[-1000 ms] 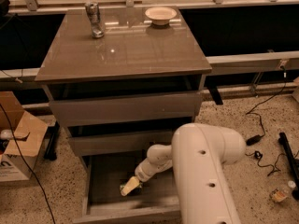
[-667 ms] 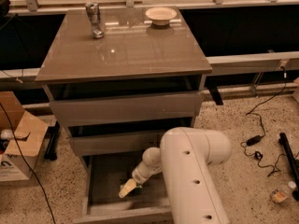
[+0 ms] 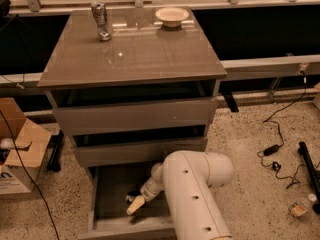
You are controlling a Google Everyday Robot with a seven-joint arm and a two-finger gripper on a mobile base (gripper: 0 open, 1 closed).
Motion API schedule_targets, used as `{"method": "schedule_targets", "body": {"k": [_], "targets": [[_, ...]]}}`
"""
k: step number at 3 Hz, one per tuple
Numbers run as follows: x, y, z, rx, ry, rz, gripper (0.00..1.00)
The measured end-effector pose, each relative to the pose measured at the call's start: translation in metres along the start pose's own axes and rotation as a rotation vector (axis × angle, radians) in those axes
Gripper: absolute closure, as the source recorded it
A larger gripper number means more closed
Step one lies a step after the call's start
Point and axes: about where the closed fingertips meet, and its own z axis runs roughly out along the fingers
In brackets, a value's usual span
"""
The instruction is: Pick green can from bottom drawer and place on counter
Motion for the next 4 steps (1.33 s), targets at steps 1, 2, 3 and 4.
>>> {"method": "schedule_targets", "body": {"k": [1,2,3,4], "targets": [[0.000,0.001,-0.002,-0.002,0.002,0.004,0.16],[0.002,0.005,-0.003,-0.003,0.011,0.012,0.40],[0.002,0.006,-0.005,-0.002,0.009,0.015,0.71],[0.004,0.021,-0.017,0.013,-0.015,0.044,0.94]]}}
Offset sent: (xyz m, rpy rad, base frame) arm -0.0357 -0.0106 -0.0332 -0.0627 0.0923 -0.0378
